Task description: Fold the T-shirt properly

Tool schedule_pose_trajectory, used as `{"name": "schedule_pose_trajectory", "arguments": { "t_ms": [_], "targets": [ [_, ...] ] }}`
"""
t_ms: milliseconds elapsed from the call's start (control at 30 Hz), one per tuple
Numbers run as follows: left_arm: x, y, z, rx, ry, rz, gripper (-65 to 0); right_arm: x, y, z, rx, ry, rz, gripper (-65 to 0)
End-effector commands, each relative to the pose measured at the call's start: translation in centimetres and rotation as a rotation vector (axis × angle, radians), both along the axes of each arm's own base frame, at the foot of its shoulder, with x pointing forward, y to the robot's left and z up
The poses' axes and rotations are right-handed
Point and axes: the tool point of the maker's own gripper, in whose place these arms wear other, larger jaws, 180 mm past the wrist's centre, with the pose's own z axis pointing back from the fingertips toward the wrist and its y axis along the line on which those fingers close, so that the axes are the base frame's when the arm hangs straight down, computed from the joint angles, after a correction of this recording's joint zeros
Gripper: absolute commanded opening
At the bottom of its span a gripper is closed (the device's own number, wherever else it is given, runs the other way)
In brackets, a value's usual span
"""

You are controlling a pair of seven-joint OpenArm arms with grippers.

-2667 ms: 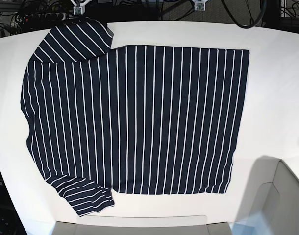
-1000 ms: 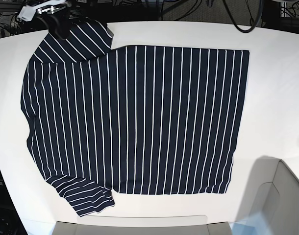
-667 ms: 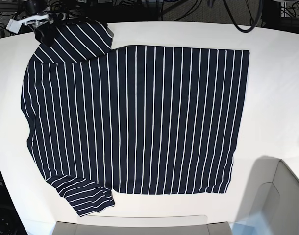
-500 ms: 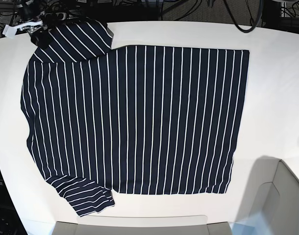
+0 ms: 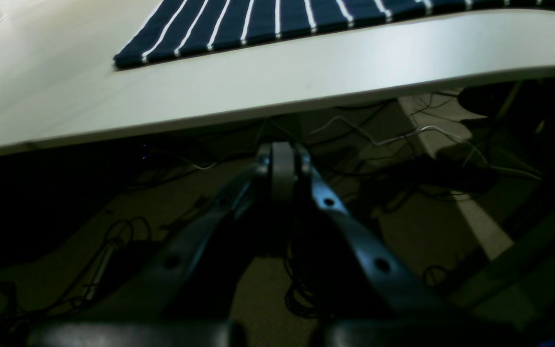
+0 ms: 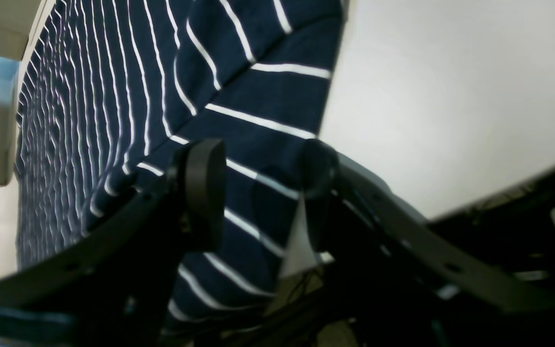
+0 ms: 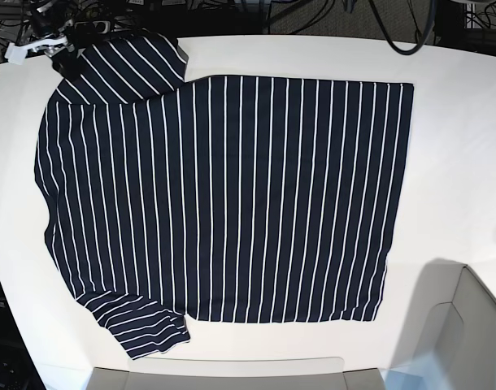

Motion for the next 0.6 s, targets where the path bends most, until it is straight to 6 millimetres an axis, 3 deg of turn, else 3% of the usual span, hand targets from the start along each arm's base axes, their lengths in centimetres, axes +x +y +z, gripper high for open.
{"name": "schedule_pose_trajectory", "arguments": {
  "t_ms": [0, 133, 333, 400, 567],
  "targets": [
    [-0.7, 0.1, 0.6, 0.008, -0.005, -0.004, -64.6, -1.1, 1.8, -0.9, 0.018, 0.067, 0.091, -38.3],
    [-0.7, 0.1, 0.6, 0.01, -0.005, -0.004, -64.6, -1.7, 5.1, -1.4, 0.083, 0.063, 0.166, -38.3],
    [-0.5, 0.1, 0.7, 0.011, -0.013, -0.001, -64.6, -1.3, 5.6, -1.3, 0.09, 0.041, 0.166, -38.3],
    [0.9, 0.1, 1.6, 0.012, -0.061, 0.001, -63.8, -0.5, 5.7, -0.8, 0.07, 0.023, 0.184, -38.3],
    [5.2, 0.3, 5.5, 0.001, -0.232, 0.029, -54.3, 0.5, 6.2, -0.5, -0.018, 0.026, 0.262, -38.3]
  ]
}}
